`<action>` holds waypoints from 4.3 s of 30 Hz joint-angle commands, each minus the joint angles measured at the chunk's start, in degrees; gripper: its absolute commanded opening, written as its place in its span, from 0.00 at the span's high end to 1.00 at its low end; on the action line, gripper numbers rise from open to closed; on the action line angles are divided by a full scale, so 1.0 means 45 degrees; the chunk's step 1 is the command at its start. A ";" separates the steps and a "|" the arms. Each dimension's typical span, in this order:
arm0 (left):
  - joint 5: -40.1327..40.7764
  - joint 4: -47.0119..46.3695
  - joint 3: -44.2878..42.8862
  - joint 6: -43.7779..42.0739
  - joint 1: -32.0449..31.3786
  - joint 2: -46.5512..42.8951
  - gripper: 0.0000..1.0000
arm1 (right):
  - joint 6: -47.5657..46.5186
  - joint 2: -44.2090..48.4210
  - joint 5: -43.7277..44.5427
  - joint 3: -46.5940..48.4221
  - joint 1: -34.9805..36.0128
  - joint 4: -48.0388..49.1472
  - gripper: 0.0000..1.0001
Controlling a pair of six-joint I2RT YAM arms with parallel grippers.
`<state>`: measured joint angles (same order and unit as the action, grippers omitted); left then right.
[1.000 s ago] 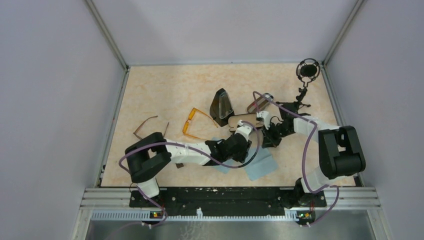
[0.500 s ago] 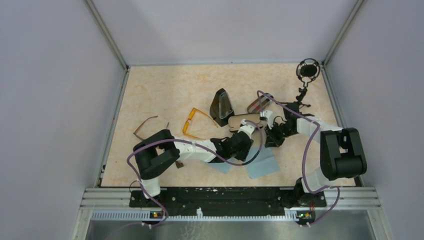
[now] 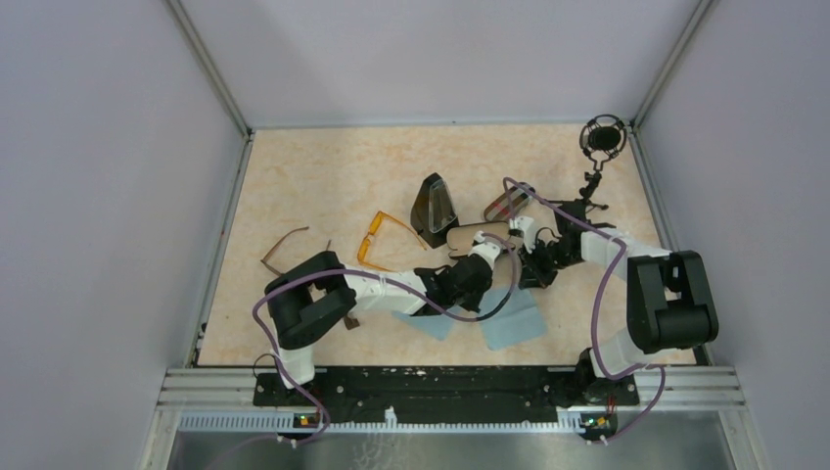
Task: Organize the sunglasses
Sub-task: Fold the glasses cleaning cloth at the center of the board.
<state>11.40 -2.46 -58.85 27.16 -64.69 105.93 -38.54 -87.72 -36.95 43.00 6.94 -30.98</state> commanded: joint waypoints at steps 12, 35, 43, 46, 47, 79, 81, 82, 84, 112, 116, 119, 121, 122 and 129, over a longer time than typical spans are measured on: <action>0.0195 -0.0655 -0.0914 -0.1875 0.0464 -0.0230 1.00 | -0.0523 0.1179 -0.0269 -0.0045 -0.0300 0.0146 1.00; -0.1629 -0.0621 -0.0509 -0.1660 0.0643 -0.1027 1.00 | -0.2097 0.3186 -0.0493 -0.0826 -0.0380 -0.0885 1.00; -0.2455 -0.0652 -0.0085 -0.1281 0.0609 -0.1359 1.00 | -0.2987 0.3607 -0.0779 -0.1190 -0.0363 -0.1609 1.00; -0.2471 -0.0703 0.0080 -0.1178 0.0606 -0.1415 1.00 | -0.3261 0.3778 -0.0837 -0.1303 -0.0351 -0.1902 1.00; -0.2772 -0.0721 0.0110 -0.1158 0.0617 -0.1419 1.00 | -0.3369 0.3809 -0.0835 -0.1310 -0.0360 -0.1994 1.00; -0.4562 -0.0977 0.0558 -0.0862 0.0611 -0.1028 1.00 | -0.5925 0.3326 -0.0641 -0.1489 0.0061 -0.3602 1.00; -0.4559 -0.0967 0.0525 -0.0931 0.0595 -0.0962 1.00 | -0.5914 0.3314 -0.0603 -0.1518 0.0172 -0.3592 1.00; -0.4556 -0.0951 0.0493 -0.0963 0.0604 -0.0918 1.00 | -0.5923 0.3324 -0.0581 -0.1528 0.0235 -0.3600 1.00; -0.4553 -0.0933 0.0447 -0.0995 0.0606 -0.0846 1.00 | -0.5927 0.3339 -0.0526 -0.1553 0.0352 -0.3647 0.99; -0.5779 -0.0736 0.0807 -0.0903 0.0330 -0.1773 0.71 | -0.7993 0.4640 -0.0628 -0.1690 0.0723 -0.5858 0.74; -0.5555 -0.0819 0.1075 -0.1162 0.0390 -0.2434 0.64 | -0.7948 0.4704 -0.0587 -0.1327 0.0697 -0.6081 0.76; -0.4942 -0.0763 0.1319 -0.1386 0.0685 -0.2835 0.58 | -0.7960 0.4213 -0.0707 -0.0647 0.0135 -0.6122 0.77; -0.4540 -0.0913 0.1583 -0.1482 0.1064 -0.2983 0.50 | -0.8036 0.3538 -0.0983 -0.0222 -0.0356 -0.5991 0.76; -0.4561 -0.1062 0.1700 -0.1543 0.1285 -0.2989 0.47 | -0.8038 0.3227 -0.1044 -0.0045 -0.0476 -0.5892 0.74; -0.6370 -0.2184 0.1834 -0.2348 0.1952 -0.2280 0.39 | -0.7890 0.1408 -0.1269 0.0547 -0.0546 -0.5041 0.62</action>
<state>-12.32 -7.14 -50.46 19.90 -56.16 94.48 -73.03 -78.26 -39.86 42.61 4.71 -56.05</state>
